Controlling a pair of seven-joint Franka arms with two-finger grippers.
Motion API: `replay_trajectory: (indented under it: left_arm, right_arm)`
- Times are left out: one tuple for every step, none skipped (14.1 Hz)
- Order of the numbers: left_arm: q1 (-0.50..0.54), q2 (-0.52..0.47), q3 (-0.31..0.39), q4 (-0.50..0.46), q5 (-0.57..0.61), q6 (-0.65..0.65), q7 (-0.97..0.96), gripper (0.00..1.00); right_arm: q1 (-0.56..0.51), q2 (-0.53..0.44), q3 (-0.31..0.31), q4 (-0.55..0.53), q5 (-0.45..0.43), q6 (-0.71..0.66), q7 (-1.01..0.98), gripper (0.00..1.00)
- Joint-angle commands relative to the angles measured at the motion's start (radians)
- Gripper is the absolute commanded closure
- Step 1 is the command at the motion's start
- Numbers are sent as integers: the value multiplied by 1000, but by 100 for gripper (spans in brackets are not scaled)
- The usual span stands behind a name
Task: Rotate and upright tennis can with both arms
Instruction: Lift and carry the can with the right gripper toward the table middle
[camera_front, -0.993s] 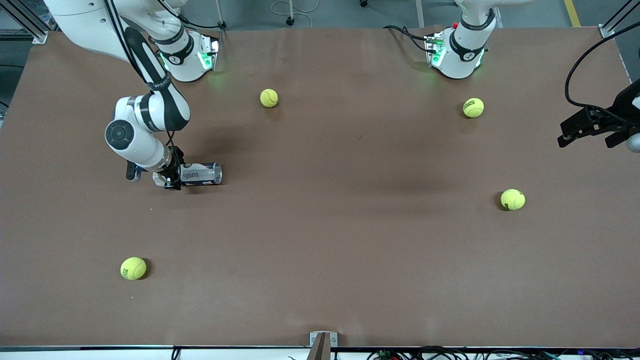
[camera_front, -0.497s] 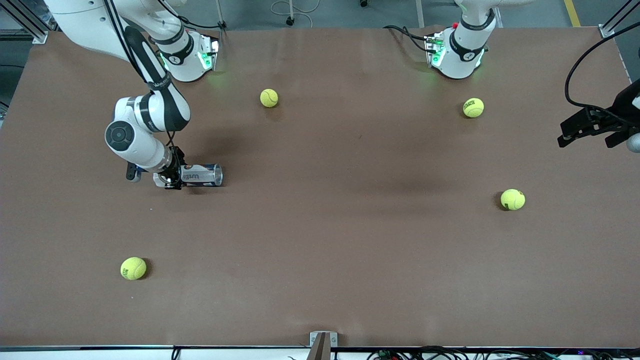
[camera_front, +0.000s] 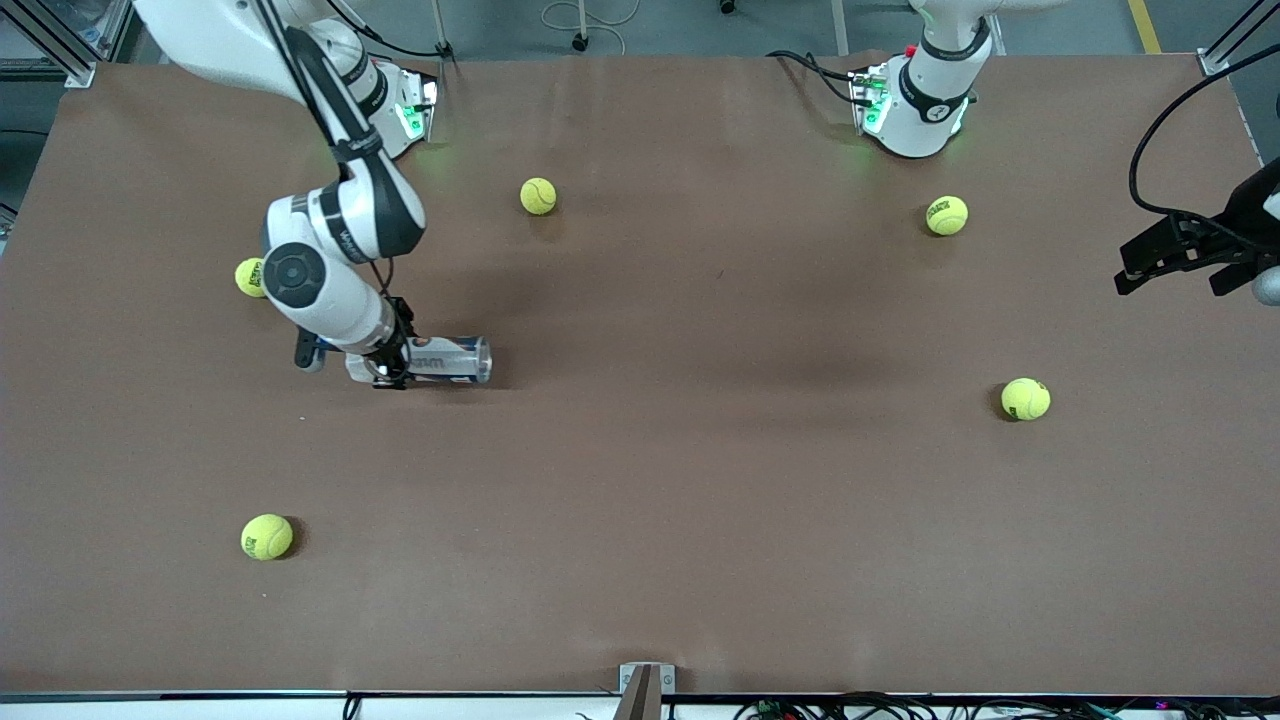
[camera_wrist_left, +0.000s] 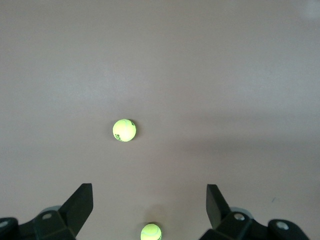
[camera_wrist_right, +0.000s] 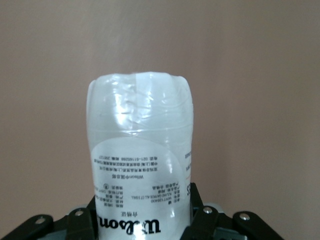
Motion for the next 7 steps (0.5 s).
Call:
replay_trajectory:
  left_arm:
    - [-4,-4,-1,2,11,-8,-14,0]
    - [-6,-3,-1,2,11,-8,-14,0]
    - [-6,-3,-1,2,13,-8,-14,0]
    - [-6,-3,-1,2,13,-8,-14,0]
    - [-6,-3,-1,2,13,-8,-14,0]
    - [-6,-3,-1,2,13,-8,-14,0]
    - [-6,-3,-1,2,13,-8,-14,0]
  right_arm:
    - [100,68,-7,120,12,-18,93,34]
    - [142,98,-7,163,12,-18,124,34]
    - [179,133,-7,211,12,-19,151,34]
    - [208,161,-7,251,12,-19,173,34]
    - [237,192,-7,292,12,-19,196,34]
    - [275,224,-8,341,12,-21,214,34]
    - [304,252,-8,383,11,-31,228,34]
